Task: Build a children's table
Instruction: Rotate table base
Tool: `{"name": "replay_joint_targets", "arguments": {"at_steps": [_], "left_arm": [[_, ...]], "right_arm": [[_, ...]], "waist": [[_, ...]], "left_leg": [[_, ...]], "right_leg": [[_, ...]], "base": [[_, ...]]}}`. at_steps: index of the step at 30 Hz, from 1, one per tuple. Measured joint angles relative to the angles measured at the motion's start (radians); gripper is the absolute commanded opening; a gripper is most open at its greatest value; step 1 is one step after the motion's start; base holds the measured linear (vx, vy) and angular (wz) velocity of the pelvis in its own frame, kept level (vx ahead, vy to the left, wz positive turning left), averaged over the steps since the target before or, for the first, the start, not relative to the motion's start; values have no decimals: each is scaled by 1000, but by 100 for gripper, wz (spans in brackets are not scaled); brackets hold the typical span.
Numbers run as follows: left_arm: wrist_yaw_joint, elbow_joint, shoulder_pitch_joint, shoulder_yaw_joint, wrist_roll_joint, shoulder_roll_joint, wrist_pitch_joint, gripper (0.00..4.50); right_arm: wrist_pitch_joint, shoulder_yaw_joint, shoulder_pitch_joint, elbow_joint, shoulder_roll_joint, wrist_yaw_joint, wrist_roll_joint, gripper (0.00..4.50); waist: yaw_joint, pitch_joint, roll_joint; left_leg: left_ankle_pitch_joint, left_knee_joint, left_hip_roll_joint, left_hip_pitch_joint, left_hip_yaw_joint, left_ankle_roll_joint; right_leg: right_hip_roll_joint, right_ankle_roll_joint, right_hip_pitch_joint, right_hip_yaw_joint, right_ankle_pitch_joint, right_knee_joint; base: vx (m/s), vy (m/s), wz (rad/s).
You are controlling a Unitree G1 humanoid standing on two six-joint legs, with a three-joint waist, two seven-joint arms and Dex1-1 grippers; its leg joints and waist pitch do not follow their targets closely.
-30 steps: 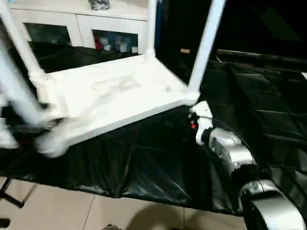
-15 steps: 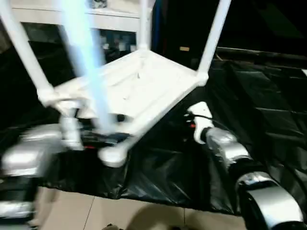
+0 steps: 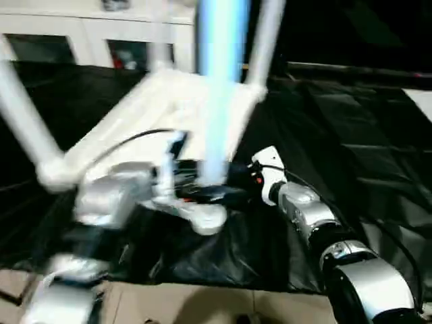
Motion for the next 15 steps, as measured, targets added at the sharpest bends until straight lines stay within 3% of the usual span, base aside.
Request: {"name": "replay_joint_targets", "arguments": {"at_steps": [6, 15], "left_arm": [[125, 122, -71, -32, 118, -98, -200, 450], [207, 186, -101, -31, 194, -111, -363, 450]], "right_arm": [[-9, -12, 0, 6, -5, -6, 0, 446], [-44, -16, 4, -4, -16, 27, 1, 446]], "waist": [[-8, 0, 0], [2, 0, 2]], "left_leg": [[0, 0, 0, -7, -1, 0], [0, 1, 0, -11, -1, 1]], "right_leg": [[1, -5, -3, -3, 3, 0], [0, -6, -10, -3, 4, 0]], "base": [[0, 0, 0], [0, 0, 0]]}}
